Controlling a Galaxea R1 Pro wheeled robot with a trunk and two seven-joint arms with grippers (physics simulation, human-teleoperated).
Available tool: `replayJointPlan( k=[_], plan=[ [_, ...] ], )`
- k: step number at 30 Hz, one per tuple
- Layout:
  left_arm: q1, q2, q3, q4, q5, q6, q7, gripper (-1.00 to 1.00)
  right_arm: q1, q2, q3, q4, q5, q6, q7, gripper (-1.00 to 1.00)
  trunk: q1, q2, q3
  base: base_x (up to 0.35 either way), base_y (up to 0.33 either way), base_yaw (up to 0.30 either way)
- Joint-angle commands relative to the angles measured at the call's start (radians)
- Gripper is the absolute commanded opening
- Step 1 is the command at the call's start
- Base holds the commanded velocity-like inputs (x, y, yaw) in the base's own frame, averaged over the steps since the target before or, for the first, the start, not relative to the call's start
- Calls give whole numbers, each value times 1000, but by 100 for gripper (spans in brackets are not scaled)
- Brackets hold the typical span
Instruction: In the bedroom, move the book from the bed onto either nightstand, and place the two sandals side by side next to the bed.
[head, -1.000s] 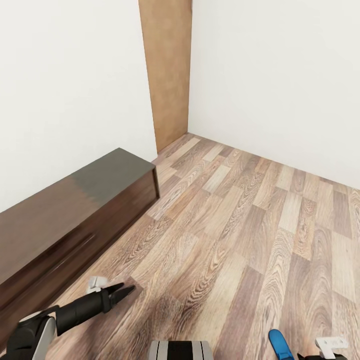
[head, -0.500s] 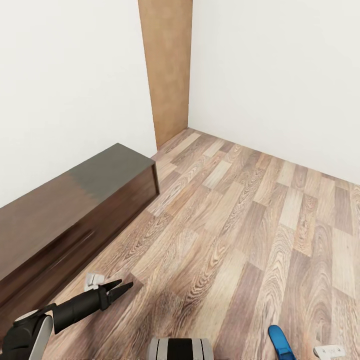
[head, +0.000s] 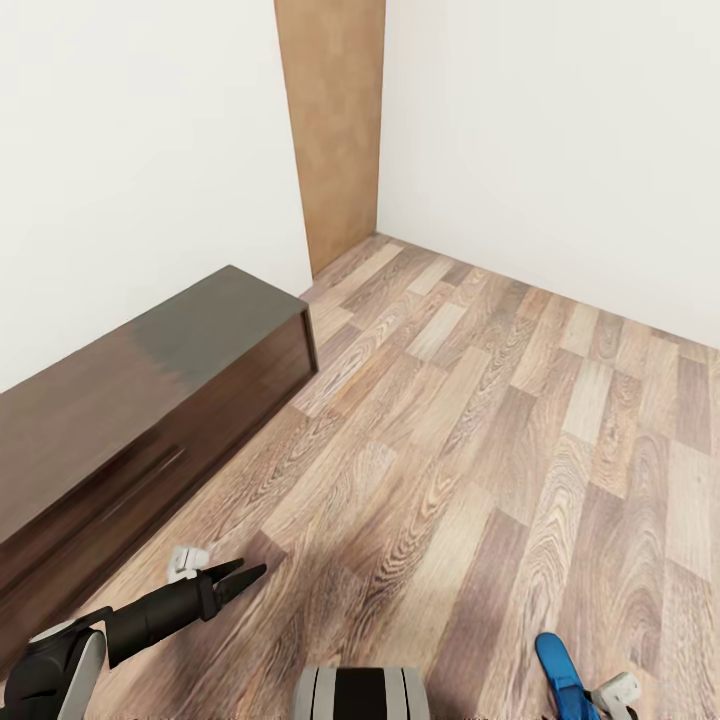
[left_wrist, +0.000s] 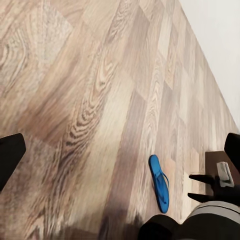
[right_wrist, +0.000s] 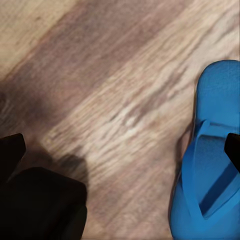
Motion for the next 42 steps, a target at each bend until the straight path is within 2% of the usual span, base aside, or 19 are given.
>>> replayJointPlan(
  k=[1, 23, 30, 34, 36, 37, 38, 42],
  plan=[
    [0, 0, 0, 0, 4, 7, -1, 100, 0, 0, -3, 0, 5, -1, 6, 100, 0, -1, -5, 0, 0, 0],
    [0, 0, 0, 0, 5, 8, -1, 100, 0, 0, -4, 1, 2, -1, 6, 100, 10, -6, -90, 0, 0, 0],
    [0, 0, 0, 0, 5, 8, -1, 100, 0, 0, -13, -3, -18, -2, 4, 100, 13, -7, -117, 0, 0, 0],
    [0, 0, 0, 0, 5, 8, -1, 100, 0, -1, -45, -10, -37, -2, 1, 100, 15, -8, -132, 0, 0, 0],
    [0, 0, 0, 0, 5, 8, -1, 100, 0, -1, -86, -33, -43, -1, 1, 100, 16, -9, -140, 0, 0, 0],
    [0, 0, 1, 0, 5, 8, -1, 100, 0, -1, -116, -63, -45, 1, 1, 100, 16, -9, -144, 0, 0, 0],
    [0, 1, 1, 0, 5, 8, -1, 100, 0, 0, -170, -179, -47, 24, 1, 100, 17, -9, -148, 0, 0, 0],
    [0, 1, 1, 0, 5, 8, -1, 100, 0, 0, -188, -265, -48, 101, 1, 100, 19, -10, -163, 0, 0, 0]
  ],
)
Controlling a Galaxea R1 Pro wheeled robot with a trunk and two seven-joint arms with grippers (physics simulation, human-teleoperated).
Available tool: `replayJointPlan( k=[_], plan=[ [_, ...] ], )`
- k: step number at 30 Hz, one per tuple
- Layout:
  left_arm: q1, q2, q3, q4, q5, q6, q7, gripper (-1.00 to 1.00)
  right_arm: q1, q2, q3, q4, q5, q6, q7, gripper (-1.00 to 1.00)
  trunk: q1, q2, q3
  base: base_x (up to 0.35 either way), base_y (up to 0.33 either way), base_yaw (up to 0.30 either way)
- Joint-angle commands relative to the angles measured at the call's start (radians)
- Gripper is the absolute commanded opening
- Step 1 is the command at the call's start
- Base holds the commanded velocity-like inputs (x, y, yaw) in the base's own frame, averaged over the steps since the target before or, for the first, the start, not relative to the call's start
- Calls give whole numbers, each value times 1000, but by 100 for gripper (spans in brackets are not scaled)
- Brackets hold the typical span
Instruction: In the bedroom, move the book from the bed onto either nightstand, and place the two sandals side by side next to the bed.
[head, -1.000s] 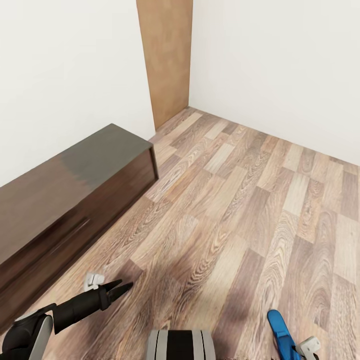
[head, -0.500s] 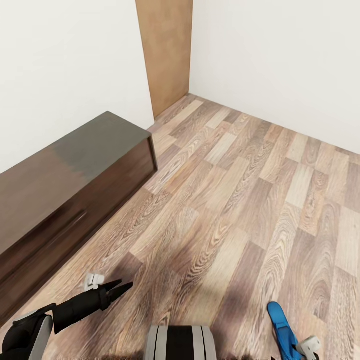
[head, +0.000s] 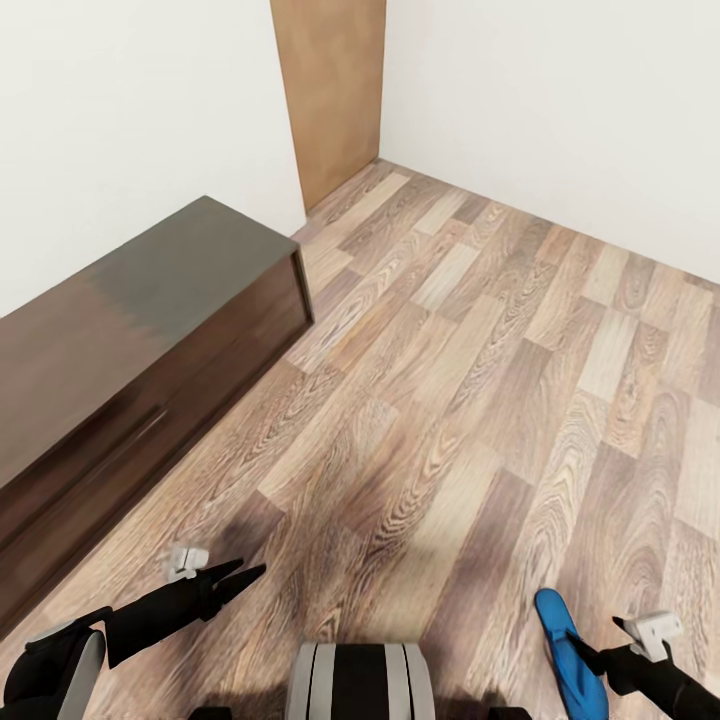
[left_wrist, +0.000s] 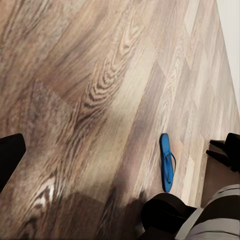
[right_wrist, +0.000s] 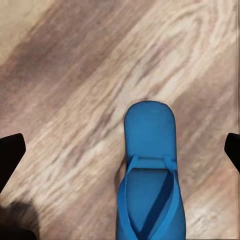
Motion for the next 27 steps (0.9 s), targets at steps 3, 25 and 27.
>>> replayJointPlan(
  k=[3, 25, 27],
  plan=[
    [0, 0, 0, 0, 5, 7, -1, 100, 0, 1, -10, -40, 0, 76, 6, 100, 1, -1, -12, 0, 0, 0],
    [0, -1, -1, 0, 4, 5, -1, 100, 0, 1, -9, -116, 10, 283, 3, 100, 6, -4, -55, 0, 0, 0],
    [0, -1, -1, 0, 4, 5, -1, 100, 0, 1, -8, -129, 11, 316, 3, 100, 7, -4, -63, 0, 0, 0]
  ],
)
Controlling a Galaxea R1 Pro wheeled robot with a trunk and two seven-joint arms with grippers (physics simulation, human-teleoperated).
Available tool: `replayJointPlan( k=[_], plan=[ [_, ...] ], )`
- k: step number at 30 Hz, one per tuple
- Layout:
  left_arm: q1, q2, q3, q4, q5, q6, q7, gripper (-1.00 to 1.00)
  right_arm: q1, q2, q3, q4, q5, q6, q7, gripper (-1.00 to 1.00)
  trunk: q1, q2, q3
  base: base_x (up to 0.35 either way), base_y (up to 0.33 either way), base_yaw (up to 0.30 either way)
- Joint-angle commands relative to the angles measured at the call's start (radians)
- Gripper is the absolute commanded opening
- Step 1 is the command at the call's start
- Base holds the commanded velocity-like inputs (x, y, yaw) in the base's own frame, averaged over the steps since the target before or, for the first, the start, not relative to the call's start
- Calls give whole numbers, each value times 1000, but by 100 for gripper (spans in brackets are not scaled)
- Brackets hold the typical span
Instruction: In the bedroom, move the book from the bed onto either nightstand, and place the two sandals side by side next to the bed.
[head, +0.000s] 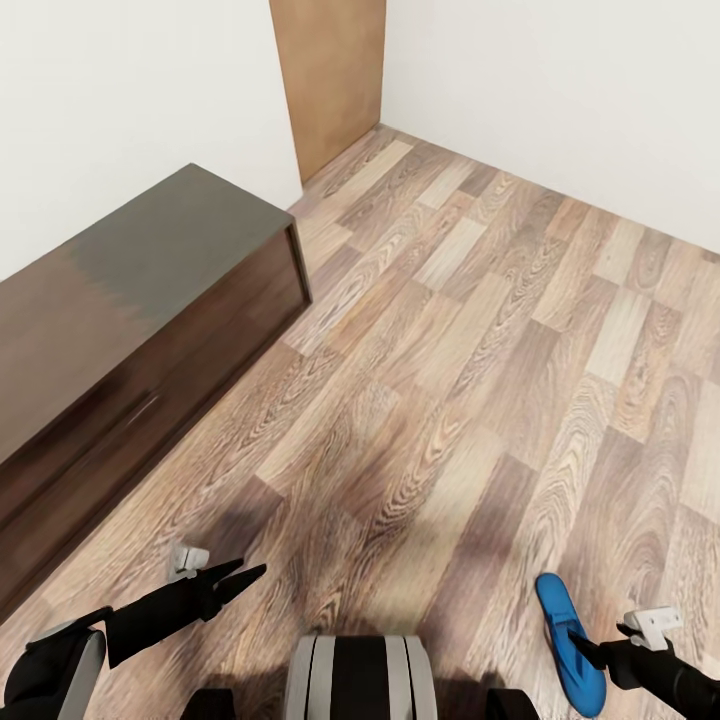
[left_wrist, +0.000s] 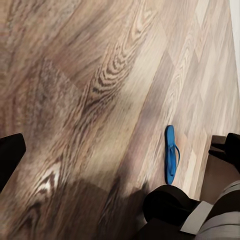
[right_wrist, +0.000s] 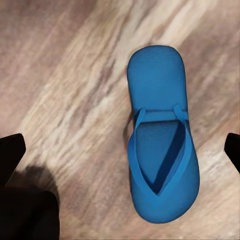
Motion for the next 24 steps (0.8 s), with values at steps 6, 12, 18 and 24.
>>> replayJointPlan(
  k=[6, 12, 18, 24],
  plan=[
    [0, -1, 0, 0, 5, 7, -1, 100, 0, 0, -1, -10, 2, 31, 6, 100, 3, -2, -24, 0, 0, 0],
    [0, 0, 0, 0, 5, 7, -1, 100, 0, 0, -1, -13, 2, 38, 6, 100, 5, -3, -47, 0, 0, 0],
    [0, 0, 0, 0, 6, 7, -1, 100, 0, 2, 0, -15, 3, 46, 6, 100, 8, -4, -70, 0, 0, 0],
    [0, 0, 0, 0, 6, 8, -2, 100, -1, 1, 0, -15, 4, 48, 6, 100, 11, -6, -93, 0, 0, 0]
  ],
)
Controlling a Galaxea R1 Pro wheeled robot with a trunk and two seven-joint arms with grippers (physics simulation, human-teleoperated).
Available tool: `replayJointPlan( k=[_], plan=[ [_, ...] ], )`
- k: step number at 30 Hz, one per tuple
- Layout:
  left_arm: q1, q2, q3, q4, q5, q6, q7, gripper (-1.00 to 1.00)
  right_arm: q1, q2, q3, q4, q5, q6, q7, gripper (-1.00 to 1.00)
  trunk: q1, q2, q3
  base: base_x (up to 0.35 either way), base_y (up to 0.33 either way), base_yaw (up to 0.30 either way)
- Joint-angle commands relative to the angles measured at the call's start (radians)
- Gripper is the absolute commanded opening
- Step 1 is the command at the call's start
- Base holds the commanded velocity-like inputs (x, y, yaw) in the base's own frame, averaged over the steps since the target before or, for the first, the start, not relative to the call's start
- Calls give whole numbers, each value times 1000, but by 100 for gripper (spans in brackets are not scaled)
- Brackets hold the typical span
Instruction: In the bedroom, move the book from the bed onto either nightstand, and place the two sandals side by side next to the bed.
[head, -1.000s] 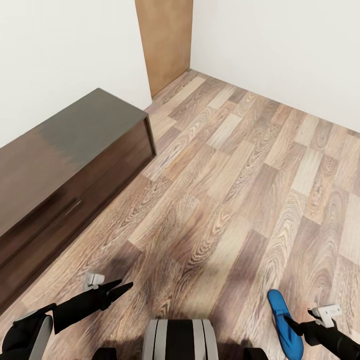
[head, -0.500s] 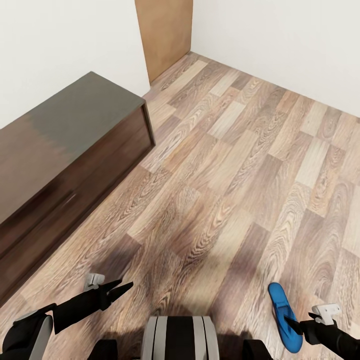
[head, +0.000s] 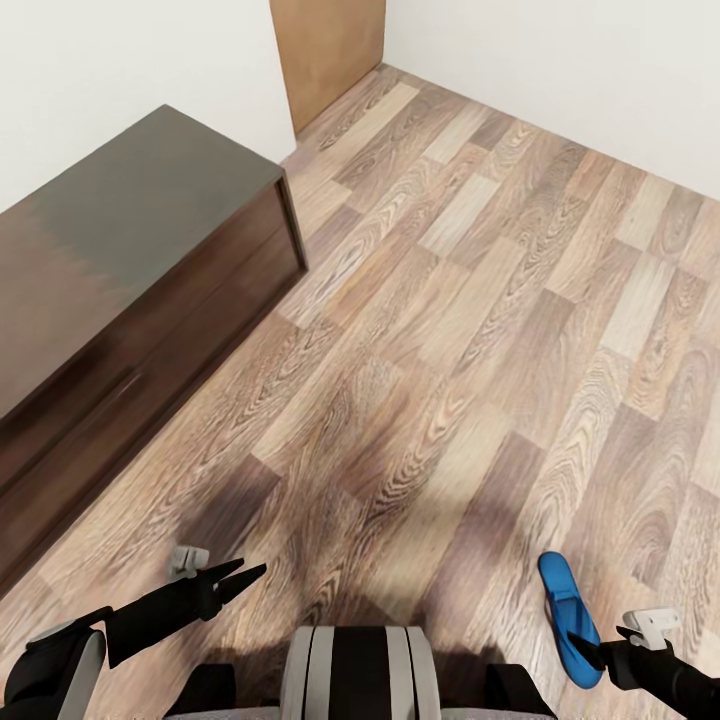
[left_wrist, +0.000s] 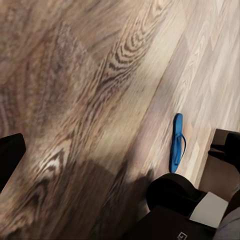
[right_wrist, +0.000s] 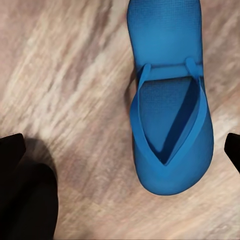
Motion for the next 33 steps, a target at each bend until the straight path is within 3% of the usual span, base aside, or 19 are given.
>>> replayJointPlan(
  k=[1, 8, 11, 17, 23, 33],
  plan=[
    [0, 0, 0, 0, 5, 7, -2, 100, -1, 0, -2, -1, 1, 7, 6, 100, 0, 0, -4, 0, 0, 0],
    [0, 13, 2, 0, 20, 14, -19, 100, -2, 1, -1, -1, 1, 15, 6, 100, 2, -1, -20, 0, 0, 0],
    [0, 33, 7, 0, 64, 22, -74, 100, -2, 1, -1, -1, 1, 17, 6, 100, 2, -1, -20, 0, 0, 0],
    [0, 61, 18, 1, 94, 25, -127, 100, -2, 1, 0, -1, 1, 18, 6, 100, 2, -1, -20, 0, 0, 0],
    [0, 72, 35, 2, 100, 26, -176, 100, -2, 1, 0, -1, 1, 18, 6, 100, 2, -1, -20, 0, 0, 0],
    [0, 74, 40, 3, 101, 26, -200, 100, -2, 1, 0, -1, 1, 18, 6, 100, 7, -4, -59, 0, 0, 0]
  ],
)
